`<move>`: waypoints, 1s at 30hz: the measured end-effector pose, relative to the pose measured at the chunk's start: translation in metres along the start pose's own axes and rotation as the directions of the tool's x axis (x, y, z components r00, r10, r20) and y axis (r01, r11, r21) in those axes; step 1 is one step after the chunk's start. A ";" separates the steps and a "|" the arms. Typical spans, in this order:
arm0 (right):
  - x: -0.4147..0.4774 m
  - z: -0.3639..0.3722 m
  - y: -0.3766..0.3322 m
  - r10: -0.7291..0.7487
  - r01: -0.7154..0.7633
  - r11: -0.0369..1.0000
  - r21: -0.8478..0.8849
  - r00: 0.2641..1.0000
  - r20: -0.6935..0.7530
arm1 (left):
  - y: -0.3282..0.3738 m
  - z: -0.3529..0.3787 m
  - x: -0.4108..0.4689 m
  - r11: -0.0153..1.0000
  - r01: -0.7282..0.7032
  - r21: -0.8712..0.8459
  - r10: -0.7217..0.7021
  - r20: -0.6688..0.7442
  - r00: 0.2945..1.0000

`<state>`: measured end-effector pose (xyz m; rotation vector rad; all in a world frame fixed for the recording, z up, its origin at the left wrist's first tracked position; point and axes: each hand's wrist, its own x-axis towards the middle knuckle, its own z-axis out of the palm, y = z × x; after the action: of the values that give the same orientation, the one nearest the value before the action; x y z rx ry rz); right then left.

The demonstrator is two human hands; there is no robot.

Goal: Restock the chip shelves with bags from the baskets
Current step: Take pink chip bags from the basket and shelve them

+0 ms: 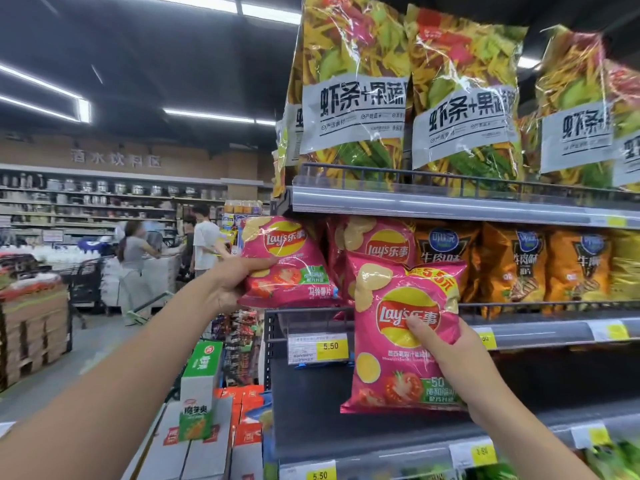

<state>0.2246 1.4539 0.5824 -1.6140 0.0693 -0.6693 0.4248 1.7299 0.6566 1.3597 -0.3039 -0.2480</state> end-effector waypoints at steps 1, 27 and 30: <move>0.001 0.000 0.000 0.002 -0.002 1.000 -0.005 1.000 -0.006 | -0.003 0.000 0.004 1.000 -0.010 0.008 0.010 -0.003 1.000; 0.015 0.009 0.014 -0.017 0.016 0.999 -0.028 0.999 -0.028 | -0.007 -0.030 0.030 0.711 -0.206 0.672 0.161 0.129 0.979; 0.015 0.009 0.014 -0.015 0.014 1.000 -0.023 1.000 -0.027 | -0.006 -0.029 0.039 0.710 -0.187 0.679 0.186 0.076 0.980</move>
<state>0.2459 1.4535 0.5755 -1.6289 0.0858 -0.7043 0.4717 1.7423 0.6484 2.0508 -0.5711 0.0543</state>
